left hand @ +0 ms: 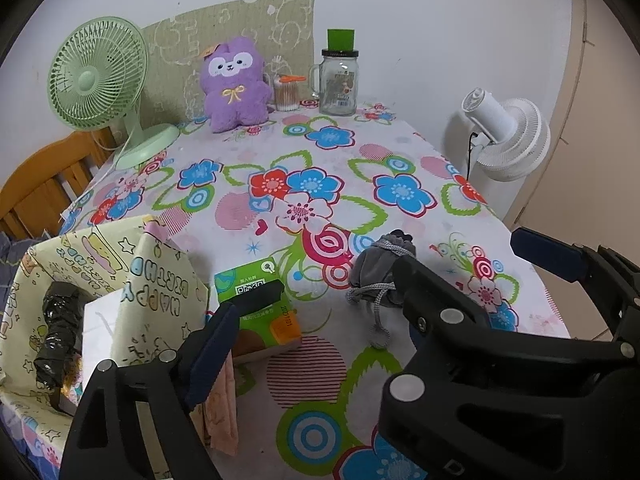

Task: Organize soft objects
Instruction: 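Grasp the grey drawstring pouch with the right tool while the left tool reaches the green tissue pack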

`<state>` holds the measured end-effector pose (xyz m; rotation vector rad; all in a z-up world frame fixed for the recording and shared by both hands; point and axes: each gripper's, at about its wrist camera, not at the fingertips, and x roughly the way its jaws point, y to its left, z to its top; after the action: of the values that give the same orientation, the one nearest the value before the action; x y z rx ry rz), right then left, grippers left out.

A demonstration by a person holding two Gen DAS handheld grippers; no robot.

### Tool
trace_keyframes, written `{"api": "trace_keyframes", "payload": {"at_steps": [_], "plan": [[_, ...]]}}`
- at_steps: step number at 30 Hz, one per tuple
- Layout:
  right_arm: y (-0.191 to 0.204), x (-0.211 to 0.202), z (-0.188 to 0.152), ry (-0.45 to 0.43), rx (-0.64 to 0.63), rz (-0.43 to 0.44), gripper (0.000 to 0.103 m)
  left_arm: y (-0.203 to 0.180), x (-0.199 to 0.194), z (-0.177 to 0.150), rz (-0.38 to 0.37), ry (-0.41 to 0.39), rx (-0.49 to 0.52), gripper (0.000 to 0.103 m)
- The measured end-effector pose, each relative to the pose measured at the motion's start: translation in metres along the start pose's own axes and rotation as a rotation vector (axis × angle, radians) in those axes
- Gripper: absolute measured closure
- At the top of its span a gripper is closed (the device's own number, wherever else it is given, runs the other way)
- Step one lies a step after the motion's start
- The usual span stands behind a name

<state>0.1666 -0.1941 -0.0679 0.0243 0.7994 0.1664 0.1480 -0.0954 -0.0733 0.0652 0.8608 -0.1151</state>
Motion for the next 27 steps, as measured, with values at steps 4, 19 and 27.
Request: {"api": "trace_keyframes", "payload": {"at_steps": [4, 19, 27], "plan": [[-0.001, 0.011, 0.000, 0.013, 0.000, 0.004, 0.014, 0.002, 0.010, 0.000, 0.008, 0.015, -0.007, 0.014], [0.000, 0.052, 0.003, 0.065, 0.012, 0.039, 0.014, 0.011, 0.037, 0.004, 0.117, 0.027, -0.043, 0.014], [0.001, 0.074, 0.004, 0.095, 0.012, 0.041, 0.018, 0.019, 0.055, 0.001, 0.226, 0.060, -0.084, 0.014]]}}
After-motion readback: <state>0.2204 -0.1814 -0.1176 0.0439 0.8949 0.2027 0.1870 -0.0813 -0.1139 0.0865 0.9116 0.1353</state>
